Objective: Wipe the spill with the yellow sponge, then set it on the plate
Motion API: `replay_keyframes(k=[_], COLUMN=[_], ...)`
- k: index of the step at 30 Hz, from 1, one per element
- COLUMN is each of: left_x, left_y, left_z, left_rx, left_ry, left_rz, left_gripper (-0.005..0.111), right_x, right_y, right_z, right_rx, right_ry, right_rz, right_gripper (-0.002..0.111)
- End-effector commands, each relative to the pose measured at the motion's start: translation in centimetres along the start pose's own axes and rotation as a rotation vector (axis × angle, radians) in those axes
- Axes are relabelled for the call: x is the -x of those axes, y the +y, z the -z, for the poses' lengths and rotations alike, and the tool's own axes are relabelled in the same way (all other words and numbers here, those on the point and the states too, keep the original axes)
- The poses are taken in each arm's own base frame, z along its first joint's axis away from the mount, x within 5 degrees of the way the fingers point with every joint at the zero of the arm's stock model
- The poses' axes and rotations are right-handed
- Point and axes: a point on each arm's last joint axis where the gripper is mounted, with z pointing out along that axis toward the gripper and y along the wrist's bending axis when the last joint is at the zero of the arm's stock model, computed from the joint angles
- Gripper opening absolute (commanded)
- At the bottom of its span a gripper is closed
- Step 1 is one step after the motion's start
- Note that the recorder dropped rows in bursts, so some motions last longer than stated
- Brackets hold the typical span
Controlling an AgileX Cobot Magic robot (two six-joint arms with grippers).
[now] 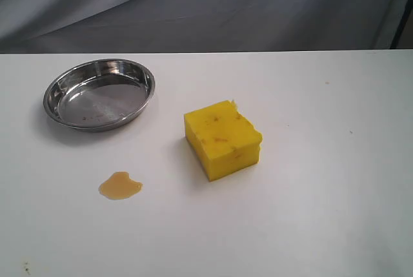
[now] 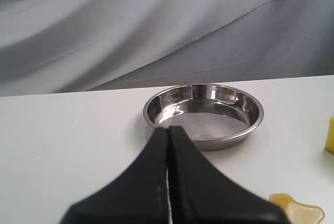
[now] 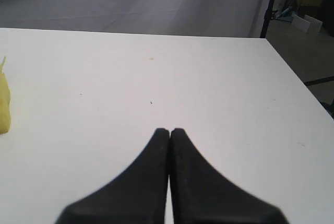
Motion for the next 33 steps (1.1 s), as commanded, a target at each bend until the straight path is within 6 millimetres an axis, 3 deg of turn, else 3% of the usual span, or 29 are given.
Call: replay_keyframes(k=[1,21,27,33], left_x=[-0.1,1.8,3.7,4.1], left_y=[0.0,0.4,0.9,1.0], left_z=[0.0,0.2,0.9,1.1], left_rx=[-0.003,0.048,0.101,0.039], left_ry=[-0.002,-0.206,-0.428,-0.497], left_rz=[0.0,-0.004,0.006,0.308], left_gripper=[0.0,0.0,0.0,0.0], right_x=[-0.1,-0.1,-0.1,-0.1], right_y=[0.0,0.0,0.0,0.0], right_z=[0.0,0.0,0.0,0.0], right_rx=[0.001,0.001,0.001,0.001], right_ry=[-0.005,-0.005,-0.005,-0.005], right_rz=[0.002,0.002,0.002,0.002], right_gripper=[0.0,0.0,0.0,0.0])
